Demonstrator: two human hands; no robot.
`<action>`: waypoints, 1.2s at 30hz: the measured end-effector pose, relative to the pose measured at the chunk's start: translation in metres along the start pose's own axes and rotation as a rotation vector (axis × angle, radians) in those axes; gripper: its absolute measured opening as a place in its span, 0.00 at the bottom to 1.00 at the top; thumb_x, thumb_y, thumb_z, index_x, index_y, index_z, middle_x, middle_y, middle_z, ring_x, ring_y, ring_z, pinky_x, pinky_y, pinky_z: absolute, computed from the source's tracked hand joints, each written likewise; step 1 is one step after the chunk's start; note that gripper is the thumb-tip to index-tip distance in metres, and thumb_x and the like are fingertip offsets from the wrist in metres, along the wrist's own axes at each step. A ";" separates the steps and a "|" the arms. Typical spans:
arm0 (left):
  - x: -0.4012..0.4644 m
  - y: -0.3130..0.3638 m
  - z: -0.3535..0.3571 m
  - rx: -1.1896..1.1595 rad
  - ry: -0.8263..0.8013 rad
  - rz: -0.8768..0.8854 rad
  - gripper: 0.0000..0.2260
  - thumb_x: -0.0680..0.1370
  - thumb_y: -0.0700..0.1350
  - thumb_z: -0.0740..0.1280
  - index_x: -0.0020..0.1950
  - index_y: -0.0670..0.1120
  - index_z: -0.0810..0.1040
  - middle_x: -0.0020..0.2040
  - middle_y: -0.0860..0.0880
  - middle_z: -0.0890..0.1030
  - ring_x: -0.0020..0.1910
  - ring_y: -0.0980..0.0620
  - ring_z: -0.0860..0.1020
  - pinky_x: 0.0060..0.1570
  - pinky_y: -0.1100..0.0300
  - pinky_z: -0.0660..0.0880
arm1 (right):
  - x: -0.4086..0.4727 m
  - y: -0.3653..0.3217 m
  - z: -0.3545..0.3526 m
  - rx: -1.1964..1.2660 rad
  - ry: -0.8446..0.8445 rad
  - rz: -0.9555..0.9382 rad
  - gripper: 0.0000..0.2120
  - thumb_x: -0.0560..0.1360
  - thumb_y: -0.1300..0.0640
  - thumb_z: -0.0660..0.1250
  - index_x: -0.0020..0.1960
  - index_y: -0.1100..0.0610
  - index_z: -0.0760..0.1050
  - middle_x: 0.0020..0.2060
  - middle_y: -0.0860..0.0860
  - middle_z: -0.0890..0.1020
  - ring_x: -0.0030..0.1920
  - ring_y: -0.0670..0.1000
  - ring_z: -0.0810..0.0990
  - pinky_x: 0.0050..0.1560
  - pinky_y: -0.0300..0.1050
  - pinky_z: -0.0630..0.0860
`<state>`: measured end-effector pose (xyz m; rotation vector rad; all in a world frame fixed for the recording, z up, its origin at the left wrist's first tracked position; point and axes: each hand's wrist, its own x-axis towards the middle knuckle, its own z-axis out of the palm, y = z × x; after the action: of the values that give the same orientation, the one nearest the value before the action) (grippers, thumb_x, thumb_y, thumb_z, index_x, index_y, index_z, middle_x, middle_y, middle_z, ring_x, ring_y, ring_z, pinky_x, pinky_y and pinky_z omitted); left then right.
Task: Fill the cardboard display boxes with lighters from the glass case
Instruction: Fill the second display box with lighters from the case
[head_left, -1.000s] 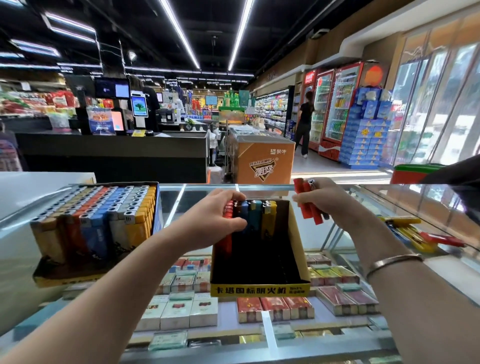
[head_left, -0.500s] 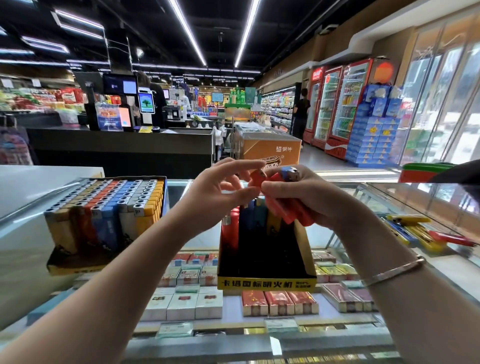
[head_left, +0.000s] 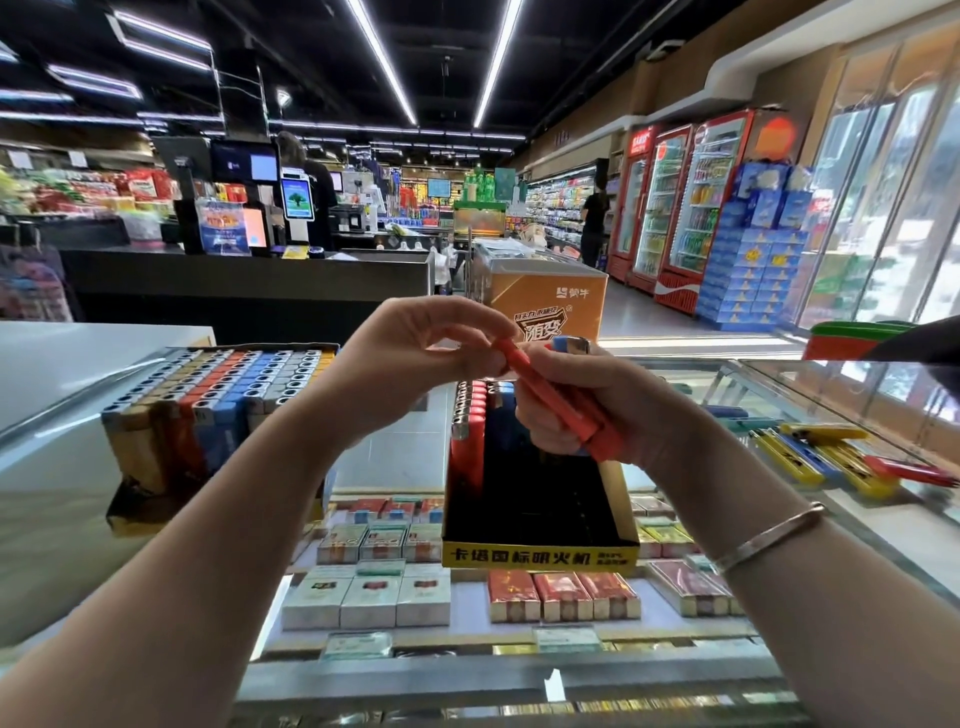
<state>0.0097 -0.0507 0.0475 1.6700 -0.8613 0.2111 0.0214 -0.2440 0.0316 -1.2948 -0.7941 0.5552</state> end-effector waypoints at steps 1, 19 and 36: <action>0.000 0.000 0.001 -0.005 -0.005 0.005 0.10 0.65 0.42 0.71 0.45 0.48 0.82 0.42 0.51 0.84 0.44 0.56 0.81 0.45 0.66 0.76 | 0.000 0.000 0.001 0.001 -0.004 0.005 0.13 0.69 0.49 0.71 0.35 0.57 0.74 0.25 0.52 0.75 0.22 0.47 0.69 0.23 0.37 0.64; -0.004 0.004 -0.005 0.454 -0.089 -0.013 0.06 0.67 0.47 0.73 0.42 0.52 0.82 0.37 0.56 0.82 0.37 0.60 0.80 0.39 0.70 0.74 | -0.007 0.003 -0.012 -1.197 0.865 -0.210 0.03 0.72 0.63 0.70 0.45 0.56 0.78 0.34 0.47 0.79 0.34 0.42 0.78 0.36 0.38 0.74; -0.007 0.003 0.002 0.957 -0.288 0.046 0.08 0.70 0.47 0.73 0.39 0.58 0.76 0.39 0.59 0.75 0.39 0.62 0.73 0.41 0.66 0.72 | -0.003 0.007 -0.016 -1.499 0.846 -0.047 0.08 0.73 0.55 0.69 0.52 0.54 0.79 0.35 0.49 0.76 0.38 0.52 0.76 0.39 0.42 0.67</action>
<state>0.0022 -0.0497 0.0456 2.6156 -1.1005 0.4729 0.0326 -0.2549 0.0228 -2.5609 -0.4184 -0.8445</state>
